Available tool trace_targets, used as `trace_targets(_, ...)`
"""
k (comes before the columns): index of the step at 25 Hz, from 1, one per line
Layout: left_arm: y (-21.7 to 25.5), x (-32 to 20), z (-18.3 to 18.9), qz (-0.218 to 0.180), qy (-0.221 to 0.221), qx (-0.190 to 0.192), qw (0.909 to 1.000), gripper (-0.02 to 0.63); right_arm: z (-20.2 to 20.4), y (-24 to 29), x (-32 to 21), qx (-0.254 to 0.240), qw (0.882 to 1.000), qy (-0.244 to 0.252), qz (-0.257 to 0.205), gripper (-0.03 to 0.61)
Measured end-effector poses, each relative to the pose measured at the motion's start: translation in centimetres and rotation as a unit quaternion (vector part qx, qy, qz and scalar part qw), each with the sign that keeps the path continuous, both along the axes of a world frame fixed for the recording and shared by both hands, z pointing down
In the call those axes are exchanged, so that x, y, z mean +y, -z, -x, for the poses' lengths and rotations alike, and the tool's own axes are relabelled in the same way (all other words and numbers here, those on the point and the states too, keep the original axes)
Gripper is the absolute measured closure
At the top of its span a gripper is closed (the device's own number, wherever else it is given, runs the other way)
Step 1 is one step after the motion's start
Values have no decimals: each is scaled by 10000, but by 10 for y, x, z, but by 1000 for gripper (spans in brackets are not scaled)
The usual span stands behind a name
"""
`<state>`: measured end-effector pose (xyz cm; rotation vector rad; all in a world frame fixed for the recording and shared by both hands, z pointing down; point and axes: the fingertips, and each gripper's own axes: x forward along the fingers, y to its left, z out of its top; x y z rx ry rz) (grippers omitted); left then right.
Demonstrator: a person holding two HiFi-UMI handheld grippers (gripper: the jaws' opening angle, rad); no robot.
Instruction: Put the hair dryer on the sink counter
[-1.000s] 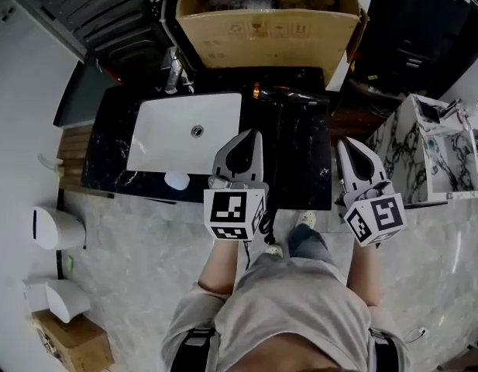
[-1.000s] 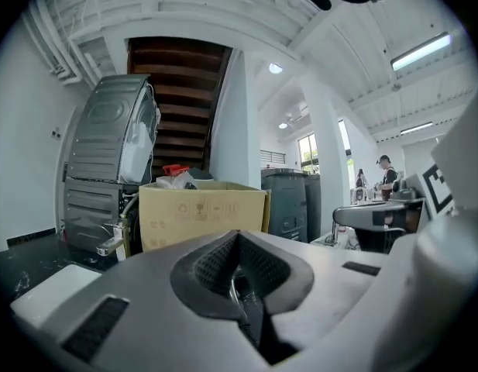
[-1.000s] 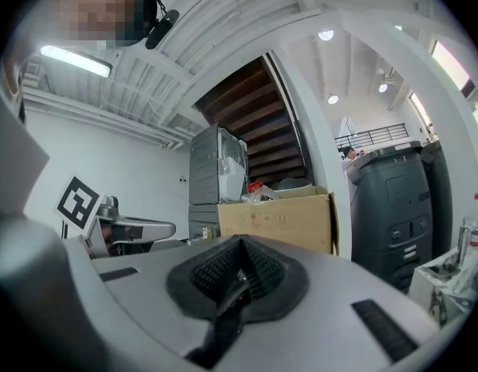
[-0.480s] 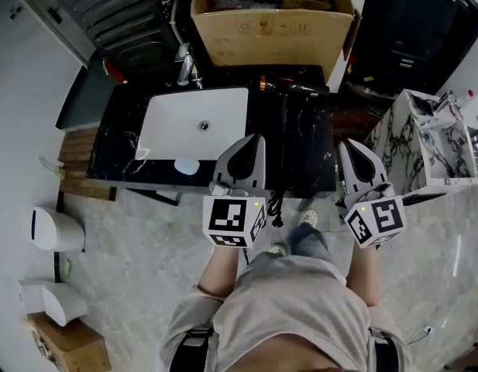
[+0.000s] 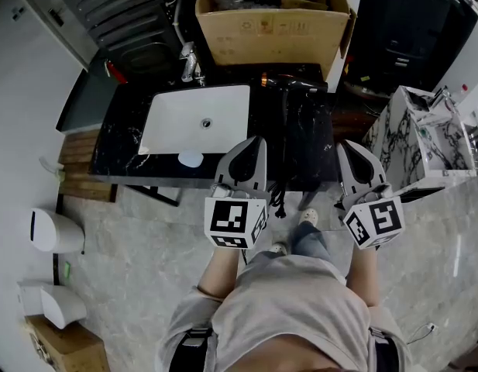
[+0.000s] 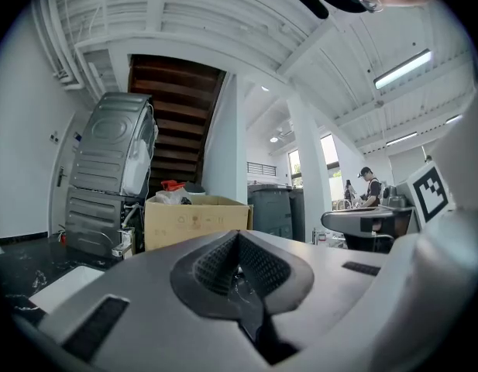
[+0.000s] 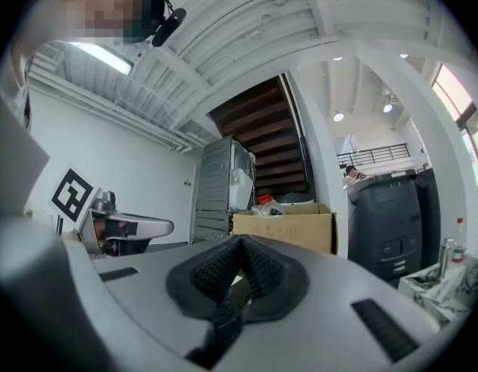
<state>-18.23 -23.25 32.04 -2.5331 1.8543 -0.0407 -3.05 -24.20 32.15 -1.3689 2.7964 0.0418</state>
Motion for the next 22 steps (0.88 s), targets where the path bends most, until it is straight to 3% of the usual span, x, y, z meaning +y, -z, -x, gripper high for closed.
trace_targets(22, -1, 17, 0, 18, 22, 1, 10000, 600, -2, 7, 19, 16, 9999, -17, -116, 568)
